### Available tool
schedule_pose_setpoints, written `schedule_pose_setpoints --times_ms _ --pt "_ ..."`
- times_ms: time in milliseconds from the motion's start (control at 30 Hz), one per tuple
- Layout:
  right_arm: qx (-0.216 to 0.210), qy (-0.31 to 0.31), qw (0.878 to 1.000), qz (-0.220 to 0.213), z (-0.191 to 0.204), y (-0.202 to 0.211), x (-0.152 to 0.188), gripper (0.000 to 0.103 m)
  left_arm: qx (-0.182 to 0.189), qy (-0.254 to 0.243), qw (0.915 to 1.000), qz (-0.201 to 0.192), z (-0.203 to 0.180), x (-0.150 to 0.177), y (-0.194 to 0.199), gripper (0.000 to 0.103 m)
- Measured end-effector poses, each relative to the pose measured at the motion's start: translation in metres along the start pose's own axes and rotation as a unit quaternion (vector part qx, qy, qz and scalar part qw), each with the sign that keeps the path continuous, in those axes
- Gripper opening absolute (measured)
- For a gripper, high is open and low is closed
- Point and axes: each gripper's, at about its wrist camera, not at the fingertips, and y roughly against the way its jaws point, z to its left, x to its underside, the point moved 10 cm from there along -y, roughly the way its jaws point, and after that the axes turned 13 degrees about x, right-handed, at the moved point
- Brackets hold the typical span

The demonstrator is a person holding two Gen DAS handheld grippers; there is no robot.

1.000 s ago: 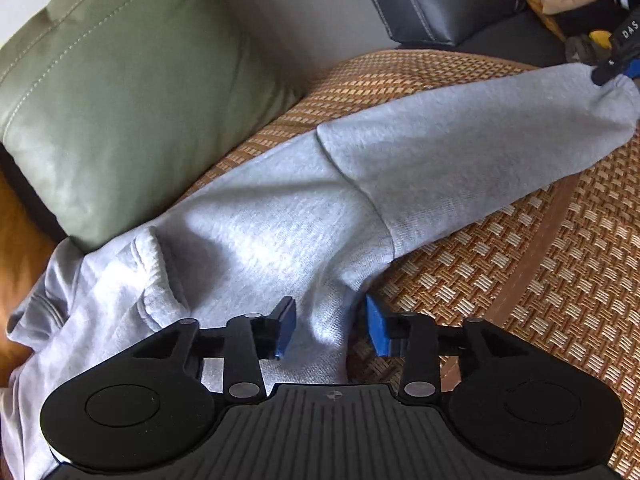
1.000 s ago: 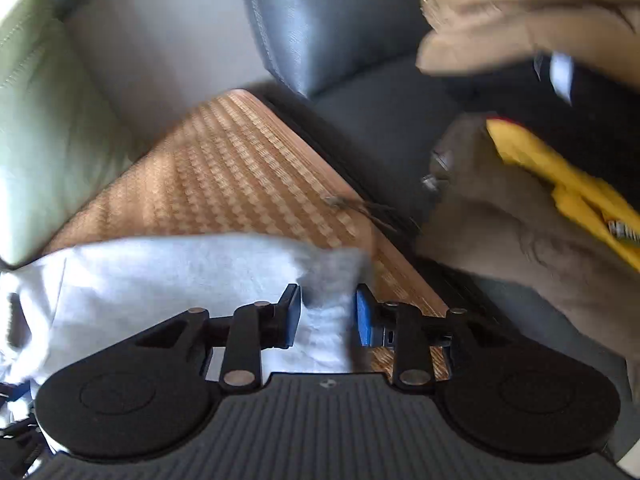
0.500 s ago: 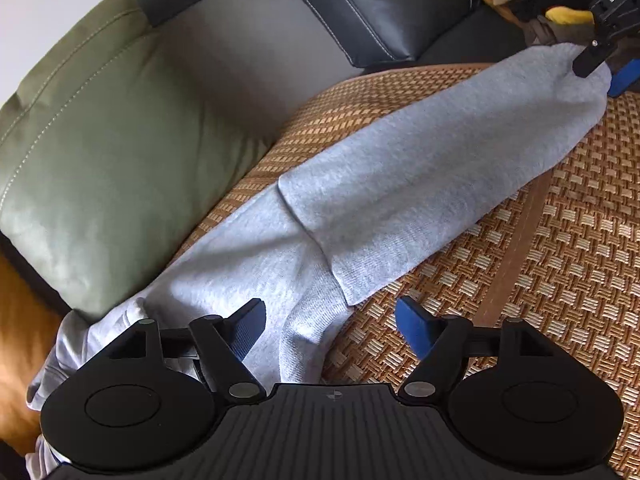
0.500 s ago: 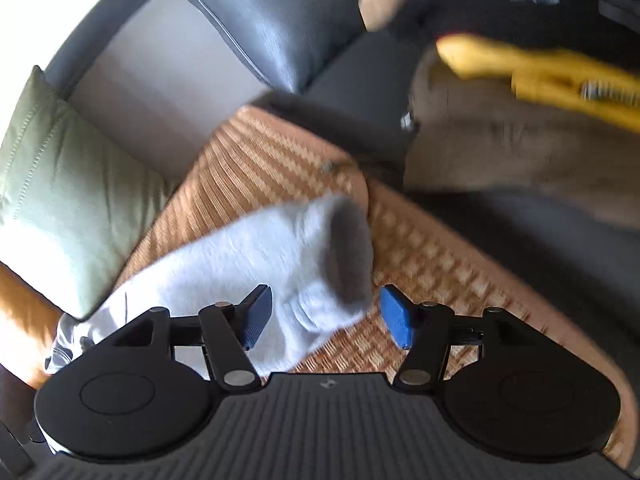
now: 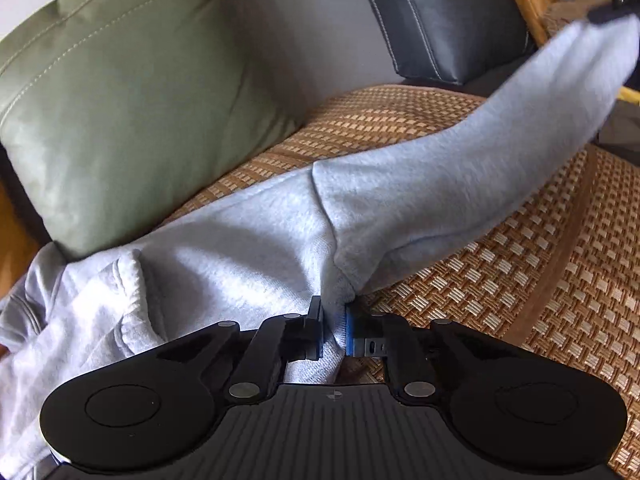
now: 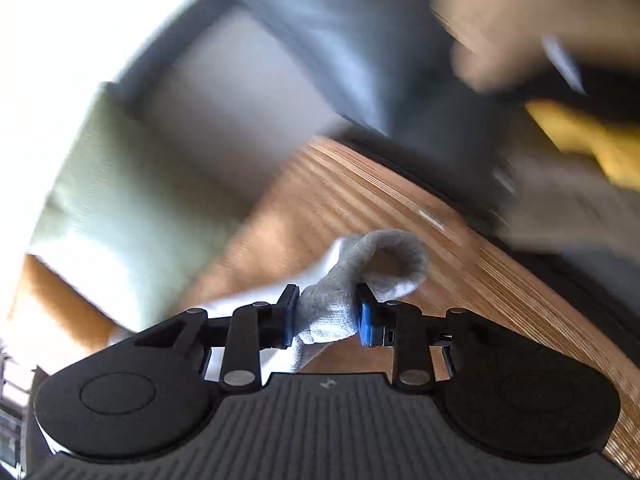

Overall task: Fold clothes
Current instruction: 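Lift the sleeve with the right tool and carry it over the hoodie body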

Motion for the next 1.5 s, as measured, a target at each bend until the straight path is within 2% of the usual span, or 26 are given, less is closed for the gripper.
schedule_pose_setpoints --times_ms 33,100,133,200,267,300,367,400,533,667,800,900,1000,1133,1167,1200,1233,1267,1300,1367,1400,1467,1500 --pt "-0.013 0.019 1.000 -0.012 0.029 0.013 -0.011 0.033 0.005 0.016 0.9998 -0.006 0.002 -0.001 0.002 0.006" --pt "-0.039 0.063 0.997 -0.033 0.089 0.037 -0.030 0.033 0.024 0.067 0.9973 -0.019 0.010 -0.002 0.009 0.036" --pt "-0.050 0.090 0.994 -0.041 0.123 0.047 -0.035 0.033 0.034 0.092 0.9947 -0.030 0.016 -0.003 0.018 0.054" --pt "-0.073 0.138 0.986 -0.053 0.188 0.061 -0.035 0.033 0.062 0.140 0.9863 -0.060 0.032 -0.003 0.041 0.059" --pt "-0.094 0.183 0.977 -0.062 0.250 0.069 -0.029 0.033 0.092 0.190 0.9731 -0.092 0.058 0.001 0.075 0.068" --pt "-0.104 0.205 0.971 -0.066 0.278 0.070 -0.023 0.033 0.097 0.212 0.9665 -0.109 0.077 0.006 0.096 0.069" --pt "-0.123 0.240 0.961 -0.061 0.331 0.066 -0.002 0.033 0.094 0.232 0.9583 -0.138 0.113 0.017 0.134 0.071" --pt "-0.132 0.257 0.956 -0.055 0.358 0.060 0.013 0.034 0.083 0.233 0.9572 -0.150 0.133 0.022 0.154 0.071" --pt "-0.153 0.315 0.937 -0.012 0.438 0.029 0.085 0.034 0.034 0.221 0.9560 -0.189 0.192 0.036 0.220 0.083" --pt "-0.159 0.379 0.911 0.031 0.489 0.012 0.162 0.034 0.031 0.218 0.9492 -0.224 0.220 0.039 0.258 0.088" --pt "-0.163 0.424 0.889 0.061 0.520 0.001 0.219 0.034 0.029 0.250 0.9375 -0.240 0.239 0.047 0.263 0.091" --pt "-0.146 0.461 0.873 0.069 0.536 -0.007 0.251 0.034 0.029 0.256 0.9323 -0.254 0.242 0.051 0.271 0.091" --pt "-0.147 0.470 0.866 0.087 0.541 -0.015 0.272 0.034 0.006 0.272 0.9280 -0.255 0.253 0.059 0.271 0.092" --pt "-0.161 0.469 0.860 0.119 0.545 -0.023 0.296 0.036 -0.010 0.338 0.9086 -0.245 0.280 0.072 0.257 0.092" --pt "-0.171 0.459 0.862 0.133 0.544 -0.021 0.299 0.044 -0.010 0.353 0.9033 -0.243 0.285 0.077 0.254 0.091" --pt "-0.186 0.447 0.864 0.143 0.544 -0.019 0.300 0.046 -0.011 0.368 0.8978 -0.242 0.290 0.082 0.251 0.088" --pt "-0.202 0.435 0.866 0.143 0.543 -0.014 0.298 0.045 -0.011 0.383 0.8921 -0.240 0.295 0.087 0.248 0.075" --pt "-0.208 0.421 0.871 0.142 0.534 -0.010 0.292 0.046 -0.011 0.397 0.8868 -0.236 0.299 0.094 0.245 0.053" --pt "-0.210 0.403 0.879 0.144 0.521 -0.009 0.286 0.047 -0.012 0.411 0.8824 -0.228 0.303 0.104 0.241 0.048" --pt "-0.213 0.368 0.893 0.147 0.497 -0.007 0.273 0.056 -0.023 0.434 0.8745 -0.215 0.311 0.124 0.235 0.050" --pt "-0.215 0.350 0.900 0.149 0.484 -0.006 0.266 0.056 -0.028 0.443 0.8710 -0.211 0.314 0.133 0.233 0.051" --pt "-0.200 0.305 0.914 0.176 0.443 -0.018 0.266 0.056 -0.025 0.457 0.8652 -0.205 0.318 0.145 0.228 0.067" --pt "-0.185 0.282 0.921 0.195 0.418 -0.029 0.272 0.056 -0.024 0.463 0.8629 -0.202 0.320 0.150 0.225 0.070"
